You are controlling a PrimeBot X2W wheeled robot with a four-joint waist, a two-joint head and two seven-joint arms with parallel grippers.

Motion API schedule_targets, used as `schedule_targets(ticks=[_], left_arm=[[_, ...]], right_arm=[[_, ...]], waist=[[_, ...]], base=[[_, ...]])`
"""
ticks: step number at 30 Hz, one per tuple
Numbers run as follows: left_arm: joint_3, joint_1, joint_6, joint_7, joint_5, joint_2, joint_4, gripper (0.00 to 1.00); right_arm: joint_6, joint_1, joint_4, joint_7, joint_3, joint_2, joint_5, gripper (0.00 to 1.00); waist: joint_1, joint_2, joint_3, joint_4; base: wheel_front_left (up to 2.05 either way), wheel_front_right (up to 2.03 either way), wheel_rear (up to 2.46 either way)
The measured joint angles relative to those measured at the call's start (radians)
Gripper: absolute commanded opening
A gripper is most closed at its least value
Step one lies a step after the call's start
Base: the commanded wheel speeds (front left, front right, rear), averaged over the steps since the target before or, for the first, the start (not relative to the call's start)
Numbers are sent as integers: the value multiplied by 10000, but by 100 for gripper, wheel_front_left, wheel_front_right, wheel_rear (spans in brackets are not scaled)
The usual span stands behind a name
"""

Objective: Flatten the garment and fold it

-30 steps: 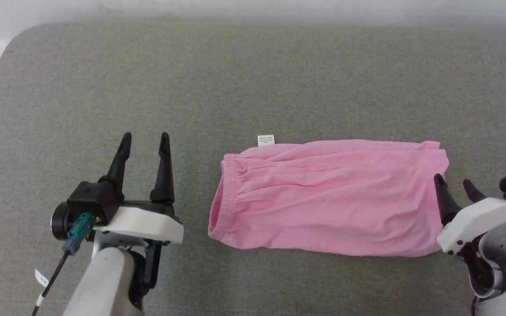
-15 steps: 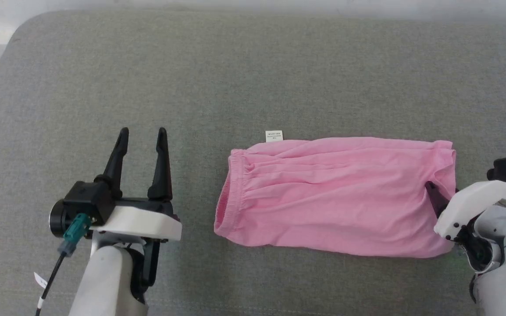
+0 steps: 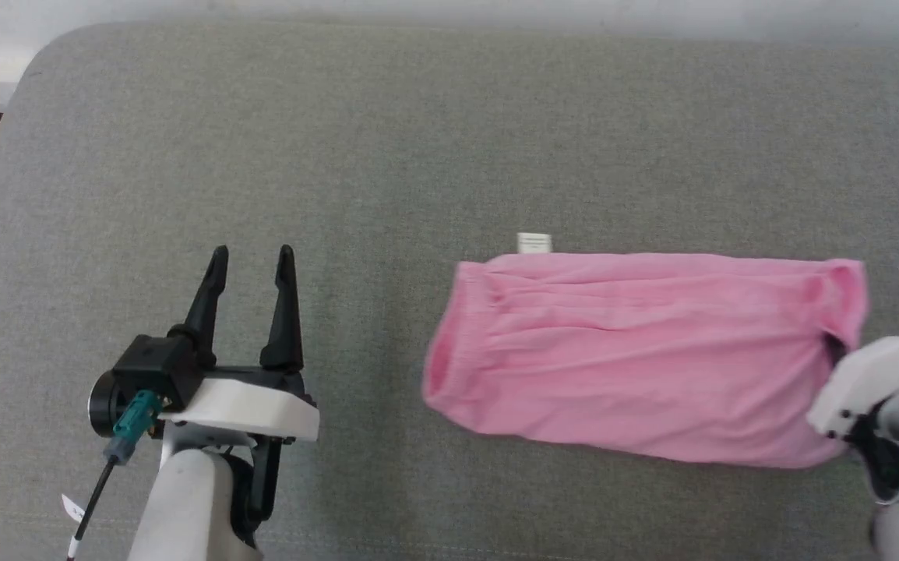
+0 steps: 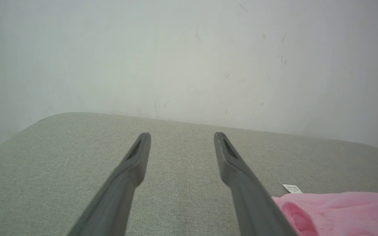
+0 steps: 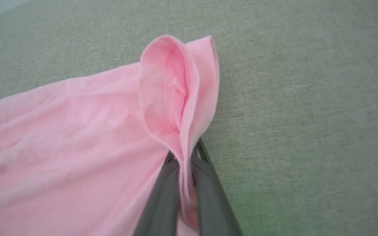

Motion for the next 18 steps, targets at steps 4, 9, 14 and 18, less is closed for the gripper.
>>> schedule_targets(ticks=[4, 9, 14, 18], left_arm=[[-12, 0, -69, 0, 2, -8, 61, 100], [-54, 0, -75, 0, -4, -12, 151, 100], [-140, 27, -75, 0, -10, -29, 238, 100], [-201, 55, -75, 0, -27, -35, 245, 100]], right_arm=[[0, 126, -708, 96, -867, -71, -1172, 0], [-2, 444, -1835, 556, -851, -65, -1693, 0], [-2, 1244, -3847, 1467, 268, -29, -1306, 0], [-2, 1935, -5662, 2596, 1662, -27, -790, 0]], waist=[[0, 0, -8, 24], [0, 0, -76, 87], [-1, 0, -243, 139], [-1, 0, -358, 182]], base=[[0, 0, 0], [0, 0, 0], [0, 0, 0], [0, 0, 0]])
